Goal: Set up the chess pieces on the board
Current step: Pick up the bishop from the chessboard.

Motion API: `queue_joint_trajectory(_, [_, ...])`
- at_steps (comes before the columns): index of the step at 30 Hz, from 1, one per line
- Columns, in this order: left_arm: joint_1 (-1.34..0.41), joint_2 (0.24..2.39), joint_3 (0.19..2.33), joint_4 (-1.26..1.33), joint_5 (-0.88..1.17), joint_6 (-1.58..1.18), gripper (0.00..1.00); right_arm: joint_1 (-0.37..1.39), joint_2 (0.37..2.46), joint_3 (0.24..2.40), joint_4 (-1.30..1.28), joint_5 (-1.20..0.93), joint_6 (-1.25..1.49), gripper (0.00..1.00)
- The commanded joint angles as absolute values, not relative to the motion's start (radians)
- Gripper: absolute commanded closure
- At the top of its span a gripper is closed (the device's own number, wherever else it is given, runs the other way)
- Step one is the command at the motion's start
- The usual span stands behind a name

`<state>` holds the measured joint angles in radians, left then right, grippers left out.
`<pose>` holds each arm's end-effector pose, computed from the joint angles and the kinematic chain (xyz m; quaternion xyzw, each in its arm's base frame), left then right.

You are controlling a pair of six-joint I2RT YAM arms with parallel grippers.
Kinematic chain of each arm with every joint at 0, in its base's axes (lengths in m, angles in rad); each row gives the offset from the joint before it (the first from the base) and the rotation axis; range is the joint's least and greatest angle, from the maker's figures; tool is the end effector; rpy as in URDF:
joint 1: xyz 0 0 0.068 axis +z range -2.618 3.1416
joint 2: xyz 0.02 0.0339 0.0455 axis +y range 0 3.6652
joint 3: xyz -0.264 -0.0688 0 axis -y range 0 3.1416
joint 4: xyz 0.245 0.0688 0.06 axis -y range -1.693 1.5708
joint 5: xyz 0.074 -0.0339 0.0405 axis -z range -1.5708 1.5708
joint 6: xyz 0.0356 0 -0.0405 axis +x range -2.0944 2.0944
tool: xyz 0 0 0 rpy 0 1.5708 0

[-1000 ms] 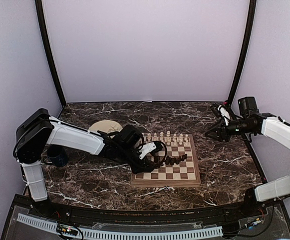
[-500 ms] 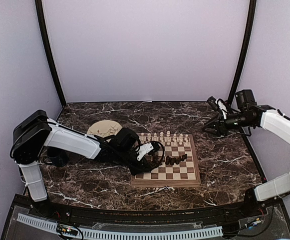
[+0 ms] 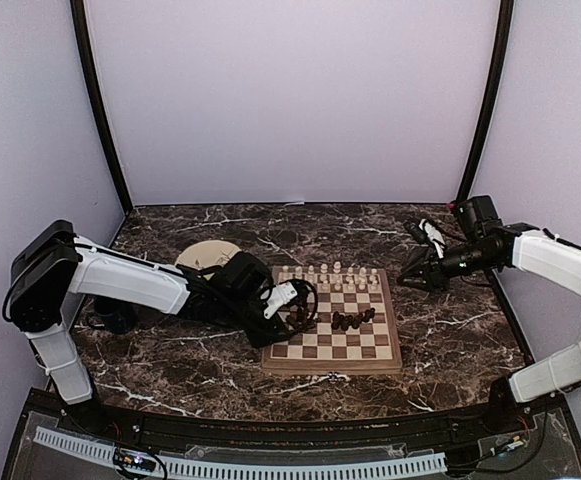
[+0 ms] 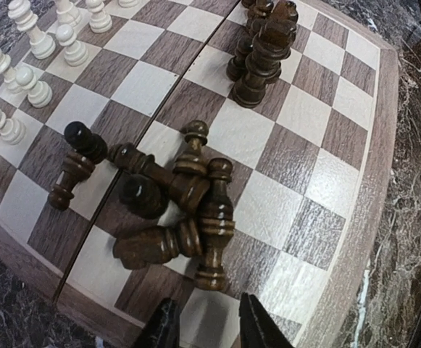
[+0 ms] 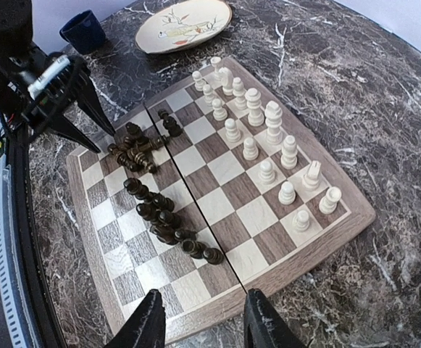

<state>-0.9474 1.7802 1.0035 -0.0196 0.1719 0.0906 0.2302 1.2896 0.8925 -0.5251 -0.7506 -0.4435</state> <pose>0.2099 -0.3023 0.1648 0.4857 0.7850 -0.2286 0.3092 0.2440 0.0821 0.2480 -0.4017 0.7937 0.3139 0.3318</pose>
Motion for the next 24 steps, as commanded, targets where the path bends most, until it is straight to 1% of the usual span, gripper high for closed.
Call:
queue_joint_trajectory(1, [-0.946,1.673,1.03,-0.114,0.161,0.101,0.68,0.232,1.232,0.851,-0.458,-0.728,-0.446,0.62])
queue_joint_trajectory(4, [-0.93,1.695,1.092,-0.144,0.136,0.077,0.64,0.228,1.224,0.845,-0.456,-0.719,-0.454,0.61])
queue_joint_trajectory(10, [-0.914,1.804,1.242,-0.204,0.121,0.039,0.54,0.226,1.223,0.841,-0.46,-0.71,-0.469,0.61])
queue_joint_trajectory(14, [-0.913,1.862,1.309,-0.25,0.107,0.035,0.53,0.222,1.209,0.836,-0.458,-0.702,-0.475,0.61])
queue_joint_trajectory(20, [-0.913,1.901,1.343,-0.281,0.148,0.041,0.53,0.219,1.206,0.836,-0.459,-0.695,-0.479,0.61])
queue_joint_trajectory(24, [-0.912,1.914,1.348,-0.296,0.126,0.041,0.58,0.218,1.208,0.836,-0.458,-0.694,-0.482,0.61])
